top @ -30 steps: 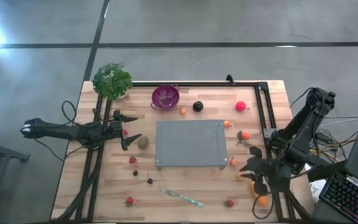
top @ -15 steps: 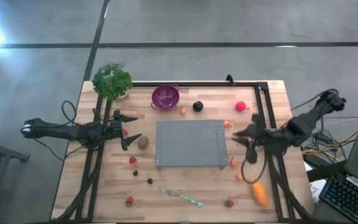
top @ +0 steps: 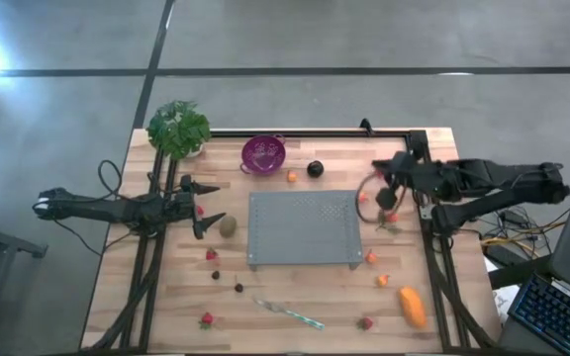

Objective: Pick & Place Fruit
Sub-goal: Put the purple strainer bowl on the shelf

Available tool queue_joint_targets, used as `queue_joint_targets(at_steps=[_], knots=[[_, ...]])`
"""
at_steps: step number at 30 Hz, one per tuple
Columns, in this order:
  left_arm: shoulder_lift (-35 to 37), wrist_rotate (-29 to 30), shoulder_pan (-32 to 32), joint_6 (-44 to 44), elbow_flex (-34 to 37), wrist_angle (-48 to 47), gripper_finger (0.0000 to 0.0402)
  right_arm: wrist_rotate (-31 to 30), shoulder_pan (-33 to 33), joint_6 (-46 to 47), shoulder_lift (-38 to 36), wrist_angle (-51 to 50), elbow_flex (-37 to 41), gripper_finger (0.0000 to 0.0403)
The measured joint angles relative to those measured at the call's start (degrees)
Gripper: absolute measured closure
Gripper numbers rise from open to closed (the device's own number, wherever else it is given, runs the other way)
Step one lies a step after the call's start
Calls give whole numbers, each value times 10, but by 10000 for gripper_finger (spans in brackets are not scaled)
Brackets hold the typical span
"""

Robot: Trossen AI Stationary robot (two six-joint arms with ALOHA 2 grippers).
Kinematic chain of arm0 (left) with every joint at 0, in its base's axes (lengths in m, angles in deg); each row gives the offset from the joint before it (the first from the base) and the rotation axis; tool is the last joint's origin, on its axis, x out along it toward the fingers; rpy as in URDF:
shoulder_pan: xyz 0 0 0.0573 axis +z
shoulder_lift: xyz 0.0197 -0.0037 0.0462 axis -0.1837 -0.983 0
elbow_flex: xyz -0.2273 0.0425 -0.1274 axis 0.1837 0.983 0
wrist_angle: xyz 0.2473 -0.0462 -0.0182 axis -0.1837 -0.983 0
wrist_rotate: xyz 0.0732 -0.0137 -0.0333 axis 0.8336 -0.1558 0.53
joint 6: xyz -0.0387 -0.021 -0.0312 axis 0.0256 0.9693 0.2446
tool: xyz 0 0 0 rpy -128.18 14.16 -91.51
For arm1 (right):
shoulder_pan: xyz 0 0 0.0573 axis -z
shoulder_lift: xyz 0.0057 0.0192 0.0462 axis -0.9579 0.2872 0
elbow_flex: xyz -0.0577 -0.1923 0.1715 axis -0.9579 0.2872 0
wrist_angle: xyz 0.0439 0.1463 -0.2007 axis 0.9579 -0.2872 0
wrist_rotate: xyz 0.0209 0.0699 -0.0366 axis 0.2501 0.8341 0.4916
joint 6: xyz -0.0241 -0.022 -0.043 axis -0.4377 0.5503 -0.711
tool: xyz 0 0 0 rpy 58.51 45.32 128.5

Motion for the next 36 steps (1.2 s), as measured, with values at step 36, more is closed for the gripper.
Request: queue_joint_targets(at_steps=[36], knots=[[0,11,1,13,-13,436,12,233,345,-132,124,96,0,394]])
